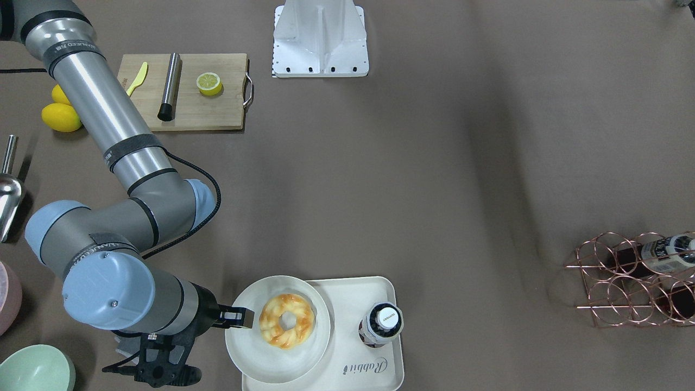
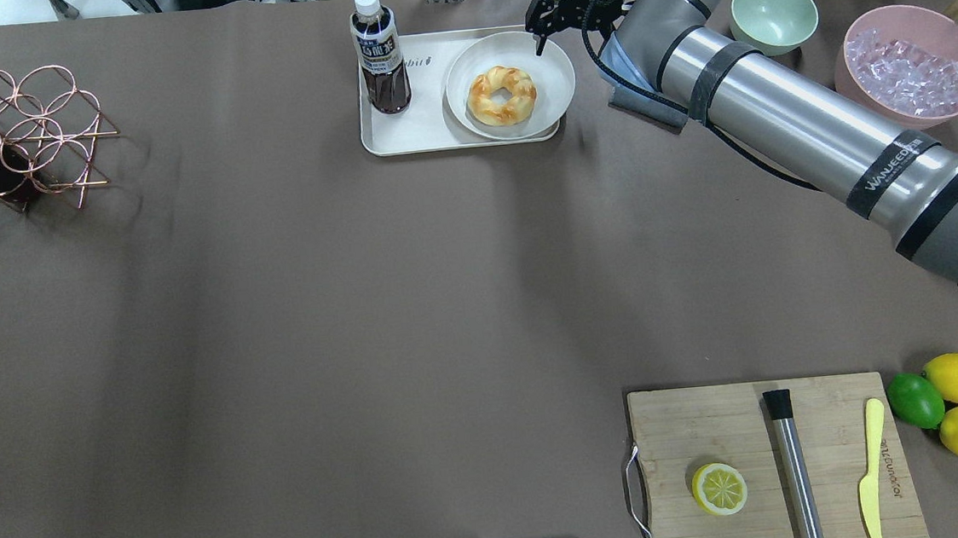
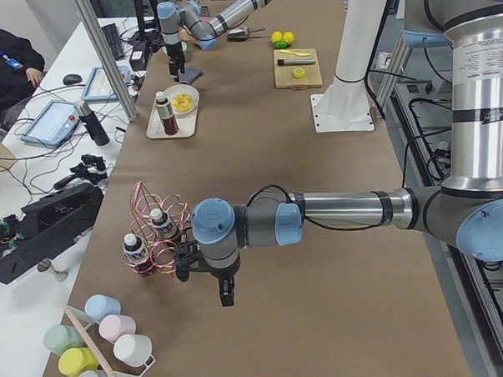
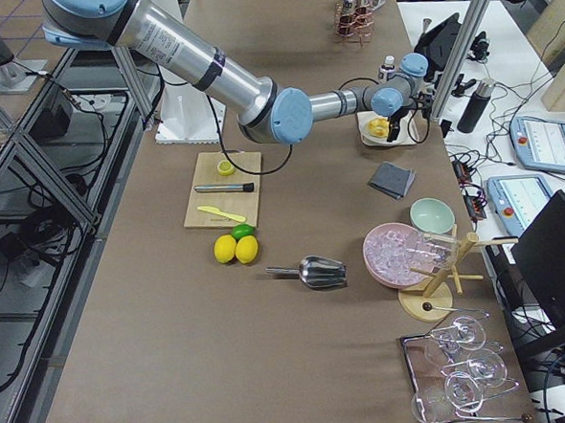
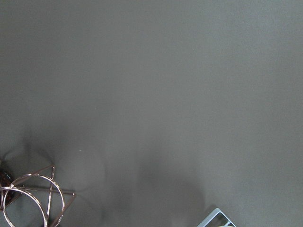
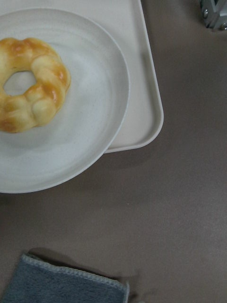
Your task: Place donut on tray
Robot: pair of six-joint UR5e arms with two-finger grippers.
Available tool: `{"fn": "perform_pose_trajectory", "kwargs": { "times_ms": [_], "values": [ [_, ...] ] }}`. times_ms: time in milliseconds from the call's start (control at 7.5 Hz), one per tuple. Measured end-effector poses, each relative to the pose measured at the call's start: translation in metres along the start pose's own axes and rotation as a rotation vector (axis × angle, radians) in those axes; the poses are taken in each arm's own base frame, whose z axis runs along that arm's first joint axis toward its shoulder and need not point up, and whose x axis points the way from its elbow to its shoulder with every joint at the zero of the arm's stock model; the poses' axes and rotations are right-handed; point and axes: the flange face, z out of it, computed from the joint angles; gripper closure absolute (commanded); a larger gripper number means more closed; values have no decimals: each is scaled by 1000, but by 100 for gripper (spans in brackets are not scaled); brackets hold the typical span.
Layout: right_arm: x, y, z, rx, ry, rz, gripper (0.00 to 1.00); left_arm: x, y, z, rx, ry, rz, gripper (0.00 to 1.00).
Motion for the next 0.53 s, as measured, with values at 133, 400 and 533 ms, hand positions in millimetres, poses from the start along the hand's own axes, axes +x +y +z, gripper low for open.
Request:
{"fn": "perform_pose_trajectory", "kwargs": {
  "times_ms": [133,400,533],
  "values": [
    [-3,2,-7,2,-15,-12,0,1,-2,-1,1,0,1,2],
    [1,17,-28,13,-64,-49,0,0,-3,-1,1,0,1,2],
    [12,31,-41,7,-83,-57,0,0,-3,-1,2,0,1,2]
  ]
}}
